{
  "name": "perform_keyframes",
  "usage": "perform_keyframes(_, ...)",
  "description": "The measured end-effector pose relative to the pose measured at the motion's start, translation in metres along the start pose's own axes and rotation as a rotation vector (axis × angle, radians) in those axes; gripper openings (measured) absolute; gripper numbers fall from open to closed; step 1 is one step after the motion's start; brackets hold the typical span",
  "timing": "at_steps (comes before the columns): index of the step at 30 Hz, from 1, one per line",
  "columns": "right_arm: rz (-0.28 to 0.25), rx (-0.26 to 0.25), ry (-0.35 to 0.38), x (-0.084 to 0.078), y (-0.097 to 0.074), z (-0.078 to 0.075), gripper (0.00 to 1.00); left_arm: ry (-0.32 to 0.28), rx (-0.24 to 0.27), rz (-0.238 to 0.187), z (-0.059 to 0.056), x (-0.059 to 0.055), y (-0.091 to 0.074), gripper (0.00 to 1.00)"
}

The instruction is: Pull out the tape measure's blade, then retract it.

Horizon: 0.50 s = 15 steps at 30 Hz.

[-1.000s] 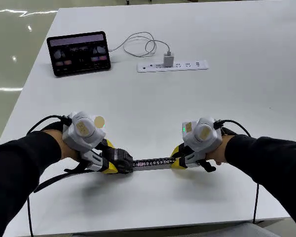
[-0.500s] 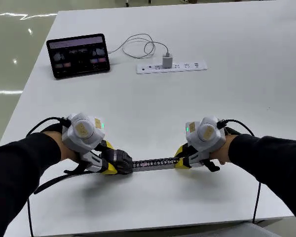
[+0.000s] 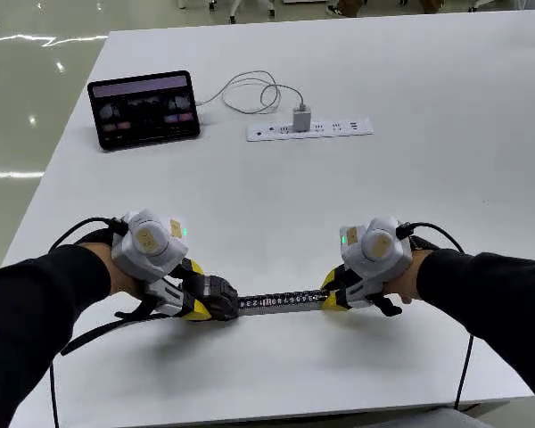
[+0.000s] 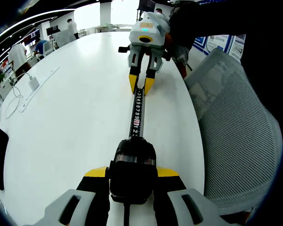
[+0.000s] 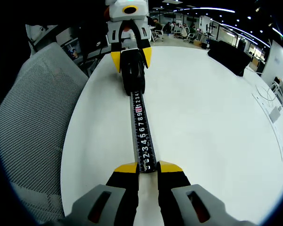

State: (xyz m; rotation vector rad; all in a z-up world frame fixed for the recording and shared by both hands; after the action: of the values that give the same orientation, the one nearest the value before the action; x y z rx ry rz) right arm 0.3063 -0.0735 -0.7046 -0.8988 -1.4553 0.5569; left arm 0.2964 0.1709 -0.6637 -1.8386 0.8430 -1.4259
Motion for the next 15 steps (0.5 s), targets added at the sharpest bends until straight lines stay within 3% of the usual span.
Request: perform_keyframes(15,0.012,0.005,-0.001,-0.0047,-0.0041,-0.005,0.1,0.0,-0.005,-0.007,0.0004,-0.0002,-0.0003,0.31)
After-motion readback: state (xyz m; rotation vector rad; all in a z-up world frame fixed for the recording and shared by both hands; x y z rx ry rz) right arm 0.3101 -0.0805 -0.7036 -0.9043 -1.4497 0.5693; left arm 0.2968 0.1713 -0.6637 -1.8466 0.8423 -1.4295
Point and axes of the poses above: the centre of the closed fingertips' face, and the gripper's own axes: y roughly forward along the fingers, z roughly to its left, x roughly out of its top, the point moved 7 cm from there along -y, roughly backward along the fingers, and after that the axes turned 10 degrees about -x, right-handed, at the moved point
